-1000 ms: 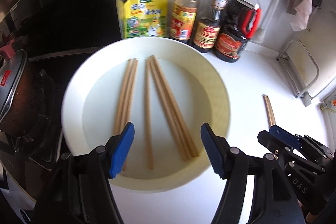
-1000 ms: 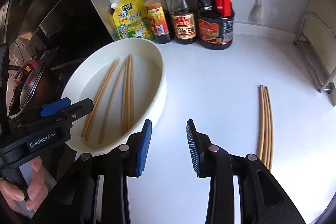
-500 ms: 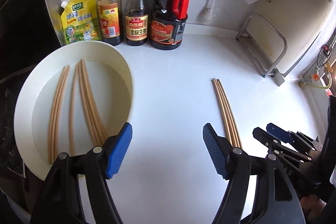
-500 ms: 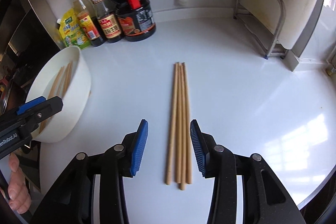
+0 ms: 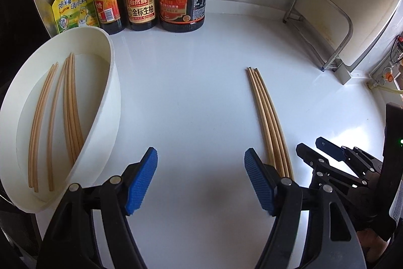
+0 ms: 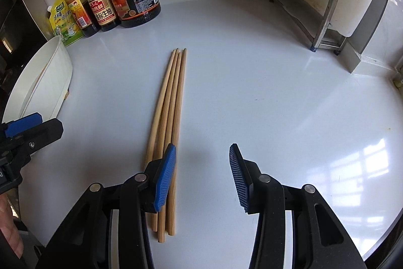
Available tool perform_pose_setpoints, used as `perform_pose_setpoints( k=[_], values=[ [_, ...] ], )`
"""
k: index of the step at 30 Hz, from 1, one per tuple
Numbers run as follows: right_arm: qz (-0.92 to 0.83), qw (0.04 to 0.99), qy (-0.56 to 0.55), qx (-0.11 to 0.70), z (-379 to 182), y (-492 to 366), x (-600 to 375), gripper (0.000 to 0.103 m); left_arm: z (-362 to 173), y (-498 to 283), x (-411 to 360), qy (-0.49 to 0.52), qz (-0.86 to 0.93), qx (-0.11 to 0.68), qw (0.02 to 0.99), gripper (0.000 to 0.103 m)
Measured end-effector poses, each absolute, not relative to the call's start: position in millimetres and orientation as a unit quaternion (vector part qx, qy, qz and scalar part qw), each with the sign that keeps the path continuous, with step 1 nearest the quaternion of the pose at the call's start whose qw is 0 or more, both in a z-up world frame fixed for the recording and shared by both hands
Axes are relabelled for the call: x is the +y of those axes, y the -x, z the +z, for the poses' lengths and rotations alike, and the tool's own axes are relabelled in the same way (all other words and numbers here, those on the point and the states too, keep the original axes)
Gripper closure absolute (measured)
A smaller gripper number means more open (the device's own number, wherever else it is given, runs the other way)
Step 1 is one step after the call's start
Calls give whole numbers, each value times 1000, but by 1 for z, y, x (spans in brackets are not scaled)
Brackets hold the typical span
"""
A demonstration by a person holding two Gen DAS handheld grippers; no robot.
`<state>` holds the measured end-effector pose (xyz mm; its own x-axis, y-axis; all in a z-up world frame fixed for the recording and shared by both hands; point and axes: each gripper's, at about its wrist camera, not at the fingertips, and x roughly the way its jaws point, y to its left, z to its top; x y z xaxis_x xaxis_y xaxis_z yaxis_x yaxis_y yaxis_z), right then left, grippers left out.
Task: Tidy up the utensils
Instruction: 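Move the open right tool back over the chopstick row, then push one wooden chopstick apart from the row with the right tool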
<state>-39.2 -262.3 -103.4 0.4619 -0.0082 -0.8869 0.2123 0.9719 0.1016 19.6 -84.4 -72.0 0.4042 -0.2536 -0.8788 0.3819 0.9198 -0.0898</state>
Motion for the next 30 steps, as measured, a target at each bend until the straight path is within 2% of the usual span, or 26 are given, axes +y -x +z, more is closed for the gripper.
perform_pose_setpoints(
  k=[30],
  values=[
    [-51, 857, -60, 510, -119, 28, -263, 60, -102, -20, -116, -65, -194, 524, 827, 32]
  ],
)
